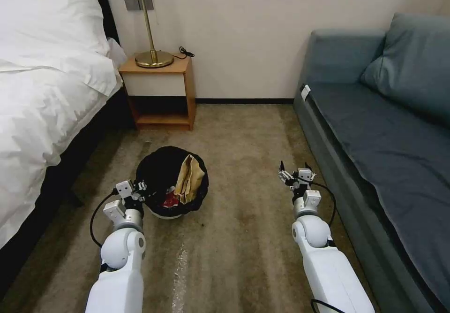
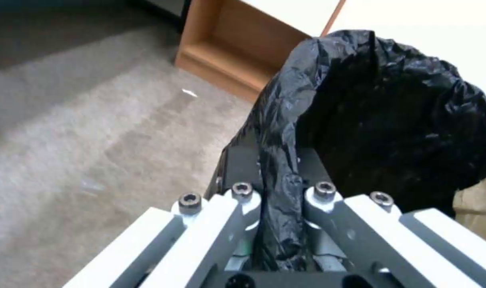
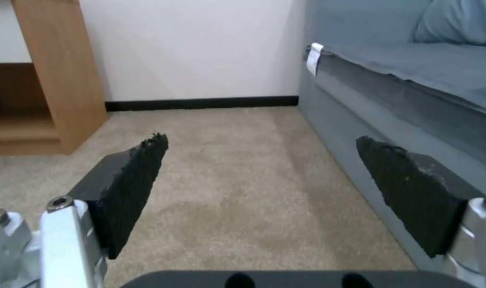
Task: Pick up the trash bin, then pick up the garbage on the floor and place it into the trash bin.
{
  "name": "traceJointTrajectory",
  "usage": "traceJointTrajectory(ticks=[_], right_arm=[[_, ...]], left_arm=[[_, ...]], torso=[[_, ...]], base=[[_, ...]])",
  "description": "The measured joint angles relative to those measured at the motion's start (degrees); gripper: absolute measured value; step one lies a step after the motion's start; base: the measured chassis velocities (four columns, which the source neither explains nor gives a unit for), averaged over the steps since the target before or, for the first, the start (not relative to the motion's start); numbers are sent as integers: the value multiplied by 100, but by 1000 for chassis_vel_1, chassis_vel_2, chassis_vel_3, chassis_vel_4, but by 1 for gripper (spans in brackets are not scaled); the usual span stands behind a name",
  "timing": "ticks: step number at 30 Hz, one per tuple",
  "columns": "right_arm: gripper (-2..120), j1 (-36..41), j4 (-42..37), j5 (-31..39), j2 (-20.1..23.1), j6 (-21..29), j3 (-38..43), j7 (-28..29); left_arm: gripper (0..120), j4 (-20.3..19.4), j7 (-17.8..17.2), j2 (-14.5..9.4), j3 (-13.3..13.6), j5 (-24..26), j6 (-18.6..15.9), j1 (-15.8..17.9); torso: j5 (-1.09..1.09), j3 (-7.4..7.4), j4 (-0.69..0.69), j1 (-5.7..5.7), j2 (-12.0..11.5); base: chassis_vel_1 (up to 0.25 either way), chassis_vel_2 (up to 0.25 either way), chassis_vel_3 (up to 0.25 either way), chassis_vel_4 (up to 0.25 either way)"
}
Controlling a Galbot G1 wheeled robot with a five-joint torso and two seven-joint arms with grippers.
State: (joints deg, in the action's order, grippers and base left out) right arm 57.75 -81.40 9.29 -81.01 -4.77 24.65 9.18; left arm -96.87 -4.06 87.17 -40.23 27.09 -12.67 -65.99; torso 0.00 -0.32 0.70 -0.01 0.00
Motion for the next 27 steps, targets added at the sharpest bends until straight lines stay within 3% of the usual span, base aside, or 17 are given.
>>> traceJointTrajectory(ticks=[8,11,18,27], right_arm=[[93,20,1,-5,-26,-28,60,-17],[93,31,1,-12,-39,-47,87,-28],[93,108,-26,-42,-61,-81,95,-56],[93,144,-49,-66,-93,-108,116,-80]], left_arm=[[4,169,26,-80,-182,474,-269,113],[4,399,41,-74,-289,641,-343,227],[4,932,42,-89,-395,876,-280,461],[4,1257,74,-101,-394,904,-170,633]], torso=[[0,0,-1,0,0],[-1,0,-1,0,0],[0,0,0,0,0],[0,0,0,0,0]], base=[[0,0,0,0],[0,0,0,0],[0,0,0,0],[0,0,0,0]])
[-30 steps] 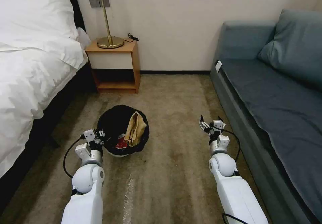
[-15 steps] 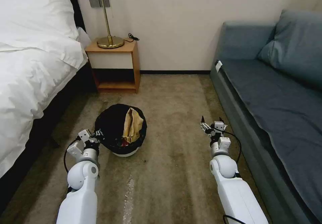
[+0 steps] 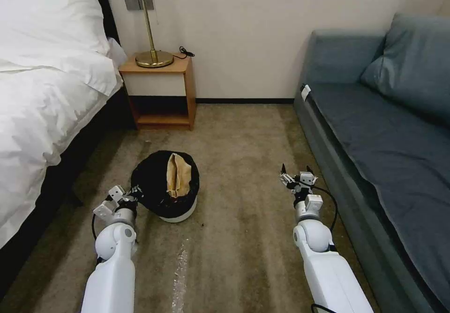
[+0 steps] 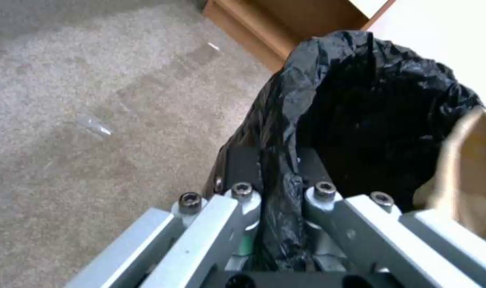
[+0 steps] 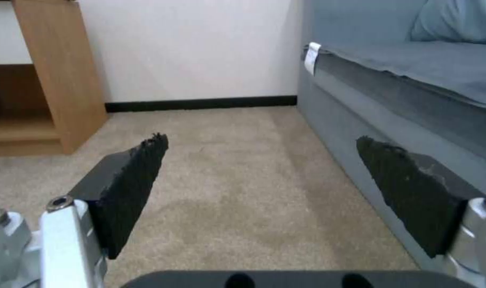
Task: Pick up the trash bin, then pick up the garbage on the floor and place it into the trash bin.
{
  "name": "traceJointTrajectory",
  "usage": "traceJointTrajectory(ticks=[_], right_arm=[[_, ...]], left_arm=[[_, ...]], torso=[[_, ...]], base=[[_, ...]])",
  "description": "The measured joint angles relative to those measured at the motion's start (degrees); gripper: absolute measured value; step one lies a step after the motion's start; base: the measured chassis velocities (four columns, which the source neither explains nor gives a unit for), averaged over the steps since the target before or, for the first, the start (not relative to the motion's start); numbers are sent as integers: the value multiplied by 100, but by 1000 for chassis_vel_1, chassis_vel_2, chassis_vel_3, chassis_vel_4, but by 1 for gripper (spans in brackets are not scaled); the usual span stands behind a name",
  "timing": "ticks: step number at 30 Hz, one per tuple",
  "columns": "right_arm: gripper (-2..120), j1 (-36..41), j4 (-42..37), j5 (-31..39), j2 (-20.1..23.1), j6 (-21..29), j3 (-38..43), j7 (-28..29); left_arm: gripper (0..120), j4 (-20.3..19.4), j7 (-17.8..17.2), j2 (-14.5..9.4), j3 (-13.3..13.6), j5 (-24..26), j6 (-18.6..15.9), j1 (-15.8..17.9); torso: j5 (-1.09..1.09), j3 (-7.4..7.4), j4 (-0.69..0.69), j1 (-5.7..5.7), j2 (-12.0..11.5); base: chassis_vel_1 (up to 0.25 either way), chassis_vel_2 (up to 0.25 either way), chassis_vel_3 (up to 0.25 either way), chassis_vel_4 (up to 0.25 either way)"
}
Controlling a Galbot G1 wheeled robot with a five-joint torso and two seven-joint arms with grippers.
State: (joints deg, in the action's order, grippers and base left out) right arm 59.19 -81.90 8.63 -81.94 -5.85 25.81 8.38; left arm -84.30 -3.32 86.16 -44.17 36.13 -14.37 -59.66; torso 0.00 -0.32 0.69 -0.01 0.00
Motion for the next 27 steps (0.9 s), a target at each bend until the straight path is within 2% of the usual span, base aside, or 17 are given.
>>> traceJointTrajectory(ticks=[9,17,22,23,24,27], right_arm=[[93,43,-14,-23,-23,-38,33,-23],[93,70,-1,-47,-37,-74,36,-41],[93,83,0,-48,-34,-89,42,-52],[93,90,0,-49,-32,-96,43,-58],[93,90,0,-49,-32,-96,43,-58],[93,97,7,-55,-32,-105,42,-67]], left_arm=[[4,420,78,3,1,-66,147,146],[5,489,90,4,3,-143,174,159],[16,498,90,0,7,-188,173,153],[25,498,91,0,9,-201,171,148],[25,498,91,0,9,-201,171,148],[34,489,92,1,13,-241,170,146]], torso=[[4,1,-1,0,0],[2,1,-1,0,1],[1,0,-1,0,1],[1,0,-1,0,1],[1,0,-1,0,1],[0,0,-1,0,1]], base=[[0,0,0,0],[0,0,0,0],[0,0,0,0],[0,0,0,0],[0,0,0,0],[0,0,0,0]])
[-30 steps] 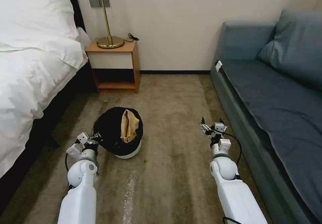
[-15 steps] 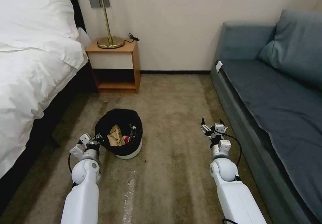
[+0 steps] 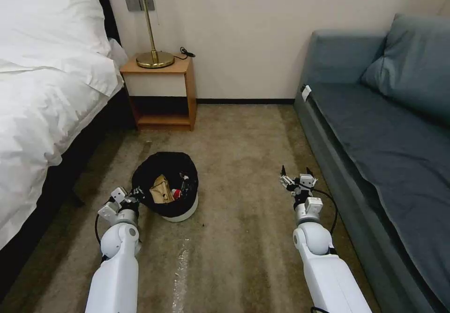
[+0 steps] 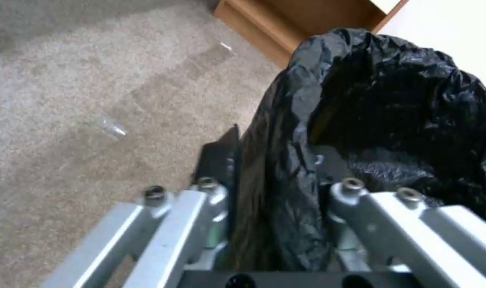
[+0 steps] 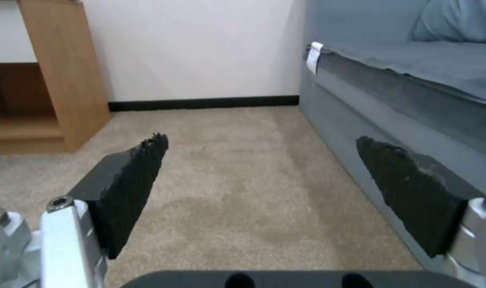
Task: Pick up the trash bin, then pick up the garbage on the floor and place it into the trash bin.
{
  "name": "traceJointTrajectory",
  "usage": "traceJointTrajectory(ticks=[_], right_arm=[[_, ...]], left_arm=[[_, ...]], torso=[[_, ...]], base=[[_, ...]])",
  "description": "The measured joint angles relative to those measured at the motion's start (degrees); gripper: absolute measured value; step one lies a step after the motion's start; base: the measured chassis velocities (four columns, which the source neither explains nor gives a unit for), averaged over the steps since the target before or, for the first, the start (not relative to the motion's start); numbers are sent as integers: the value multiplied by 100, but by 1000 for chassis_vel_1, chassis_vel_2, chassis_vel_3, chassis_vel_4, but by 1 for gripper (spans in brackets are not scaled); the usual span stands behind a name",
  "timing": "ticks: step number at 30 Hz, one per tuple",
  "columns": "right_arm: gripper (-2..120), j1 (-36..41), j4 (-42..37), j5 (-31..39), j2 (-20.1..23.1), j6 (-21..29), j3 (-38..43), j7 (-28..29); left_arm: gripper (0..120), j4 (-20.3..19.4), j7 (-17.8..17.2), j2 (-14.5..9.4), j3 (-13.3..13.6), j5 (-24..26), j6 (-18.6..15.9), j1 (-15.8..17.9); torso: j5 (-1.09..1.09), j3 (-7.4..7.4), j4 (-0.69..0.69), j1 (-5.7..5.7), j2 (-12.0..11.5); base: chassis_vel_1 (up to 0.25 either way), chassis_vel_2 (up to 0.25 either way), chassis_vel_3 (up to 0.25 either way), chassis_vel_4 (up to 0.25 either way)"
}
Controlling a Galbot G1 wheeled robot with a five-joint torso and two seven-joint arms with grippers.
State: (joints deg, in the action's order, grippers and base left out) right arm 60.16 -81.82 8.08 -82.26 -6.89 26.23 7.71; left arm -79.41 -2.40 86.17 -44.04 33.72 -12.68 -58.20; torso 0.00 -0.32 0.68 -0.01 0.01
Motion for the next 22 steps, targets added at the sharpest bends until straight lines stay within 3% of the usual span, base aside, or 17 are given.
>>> traceJointTrajectory(ticks=[2,5,7,15,17,22], right_arm=[[93,1,19,-9,-10,-10,-6,-12],[93,1,27,-11,-15,-15,-8,-15],[93,-1,55,-30,-34,-38,-21,-35],[93,-3,80,-48,-49,-65,-46,-57],[93,-7,80,-50,-53,-70,-47,-65],[93,2,80,-51,-52,-76,-45,-68]], left_arm=[[46,-37,1,4,6,-20,-17,0],[50,-59,1,6,8,-23,-28,-1],[65,-160,-2,8,24,-32,-71,-14],[86,-346,-1,5,20,-52,-71,-38],[97,-451,7,9,22,-63,-69,-53],[100,-568,13,11,29,-78,-64,-83]], torso=[[-2,0,1,0,0],[-2,-1,2,0,-1],[-5,-2,3,0,-1],[-2,-2,2,0,-1],[0,-1,2,0,-1],[0,-1,1,0,-1]], base=[[0,0,0,0],[0,0,0,0],[0,0,0,0],[0,0,0,0],[0,0,0,0],[0,0,0,0]])
